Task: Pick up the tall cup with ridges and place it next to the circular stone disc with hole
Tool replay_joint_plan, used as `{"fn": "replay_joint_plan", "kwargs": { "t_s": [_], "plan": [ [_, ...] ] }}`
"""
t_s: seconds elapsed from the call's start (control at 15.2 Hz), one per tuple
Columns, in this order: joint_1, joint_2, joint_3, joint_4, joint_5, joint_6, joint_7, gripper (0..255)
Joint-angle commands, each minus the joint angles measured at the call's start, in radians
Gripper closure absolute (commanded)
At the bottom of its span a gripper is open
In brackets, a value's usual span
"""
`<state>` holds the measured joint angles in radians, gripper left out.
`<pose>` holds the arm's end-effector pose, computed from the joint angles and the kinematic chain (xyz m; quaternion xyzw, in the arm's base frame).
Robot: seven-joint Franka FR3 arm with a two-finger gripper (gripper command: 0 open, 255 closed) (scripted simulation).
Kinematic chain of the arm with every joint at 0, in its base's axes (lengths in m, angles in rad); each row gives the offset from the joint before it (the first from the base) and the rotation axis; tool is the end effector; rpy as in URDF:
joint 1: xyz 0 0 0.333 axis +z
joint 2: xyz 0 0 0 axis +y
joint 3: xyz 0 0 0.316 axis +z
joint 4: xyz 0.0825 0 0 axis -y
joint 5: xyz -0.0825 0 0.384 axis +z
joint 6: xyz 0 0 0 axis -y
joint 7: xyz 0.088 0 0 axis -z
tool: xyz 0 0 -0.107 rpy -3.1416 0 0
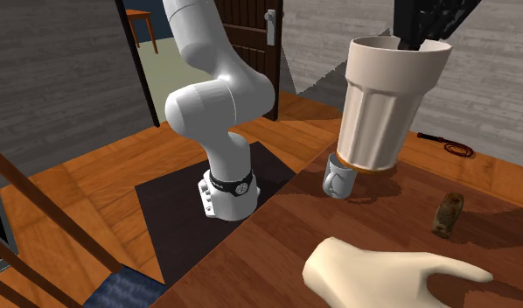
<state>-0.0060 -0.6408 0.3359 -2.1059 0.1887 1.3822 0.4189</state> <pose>0.3038 0.1684 0.6268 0.9961 -0.0688 -0.0507 0.0240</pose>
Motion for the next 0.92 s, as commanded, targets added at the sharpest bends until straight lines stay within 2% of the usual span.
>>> {"fn": "replay_joint_plan", "kwargs": {
  "t_s": [0.0,0.4,0.46,0.86],
  "plan": [
    [0.005,0.035,0.045,0.043,0.022,0.0,0.053,255],
    [0.015,0.147,0.187,0.157,0.065,0.022,0.214,255],
    [0.015,0.189,0.232,0.198,0.069,0.029,0.264,255],
    [0.022,0.167,0.239,0.1,0.081,0.106,0.253,255]
  ]
}}
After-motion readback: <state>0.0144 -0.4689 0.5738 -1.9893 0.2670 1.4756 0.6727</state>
